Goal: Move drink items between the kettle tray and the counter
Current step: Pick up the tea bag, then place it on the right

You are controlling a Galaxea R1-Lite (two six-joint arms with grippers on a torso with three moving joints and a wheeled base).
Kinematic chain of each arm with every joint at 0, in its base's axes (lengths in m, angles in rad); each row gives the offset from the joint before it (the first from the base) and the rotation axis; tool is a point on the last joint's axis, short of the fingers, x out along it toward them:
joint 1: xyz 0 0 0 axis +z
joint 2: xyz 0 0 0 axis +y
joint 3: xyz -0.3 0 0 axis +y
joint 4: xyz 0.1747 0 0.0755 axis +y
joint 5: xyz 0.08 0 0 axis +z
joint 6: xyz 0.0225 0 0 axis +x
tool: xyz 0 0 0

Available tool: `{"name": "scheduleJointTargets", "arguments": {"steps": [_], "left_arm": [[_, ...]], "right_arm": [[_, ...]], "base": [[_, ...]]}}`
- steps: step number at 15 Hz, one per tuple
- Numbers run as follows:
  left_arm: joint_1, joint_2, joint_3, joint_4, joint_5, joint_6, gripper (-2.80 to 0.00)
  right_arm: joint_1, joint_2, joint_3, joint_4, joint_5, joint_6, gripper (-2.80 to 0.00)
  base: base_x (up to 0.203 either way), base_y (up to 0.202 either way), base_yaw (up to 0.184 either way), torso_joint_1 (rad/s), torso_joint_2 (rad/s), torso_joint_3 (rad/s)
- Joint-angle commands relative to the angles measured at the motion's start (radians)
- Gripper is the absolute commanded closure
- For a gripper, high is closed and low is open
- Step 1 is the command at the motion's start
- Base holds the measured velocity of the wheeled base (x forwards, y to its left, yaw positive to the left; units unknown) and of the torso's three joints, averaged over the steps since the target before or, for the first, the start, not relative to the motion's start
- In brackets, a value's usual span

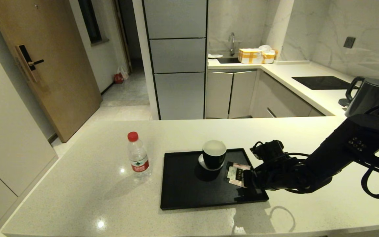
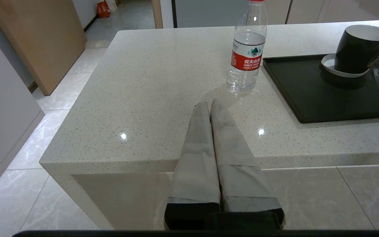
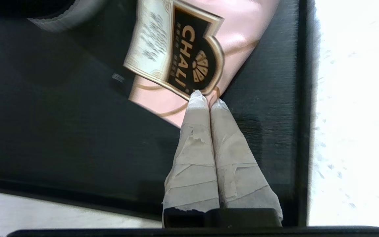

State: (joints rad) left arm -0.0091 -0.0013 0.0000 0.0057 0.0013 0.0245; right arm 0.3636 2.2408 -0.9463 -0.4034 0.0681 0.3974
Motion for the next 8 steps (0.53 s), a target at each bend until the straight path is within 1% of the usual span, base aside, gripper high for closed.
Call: {"name": "scheduleJointTargets", "arguments": {"steps": [1,3,8], "left_arm": [[0.0,0.001,0.0,0.0,0.0,0.0,0.0],[-0.002,0.001,0.0,0.0,0.0,0.0,0.0],[0.0,0.001,0.0,0.0,0.0,0.0,0.0]], "right_arm": [[-0.004,-0.1,0.01,-0.004,0.002,0.026,0.0],[-0.016,-0.169,0.018,0.026,0.002,0.032,0.0],[-0.017,-0.318,0.001,0.192,-0.004,0.034,0.0]], "base": [[0.0,0.0,0.0,0.0,0.0,0.0],[0.0,0.0,0.0,0.0,0.0,0.0],[0.0,0.0,0.0,0.0,0.0,0.0]]}}
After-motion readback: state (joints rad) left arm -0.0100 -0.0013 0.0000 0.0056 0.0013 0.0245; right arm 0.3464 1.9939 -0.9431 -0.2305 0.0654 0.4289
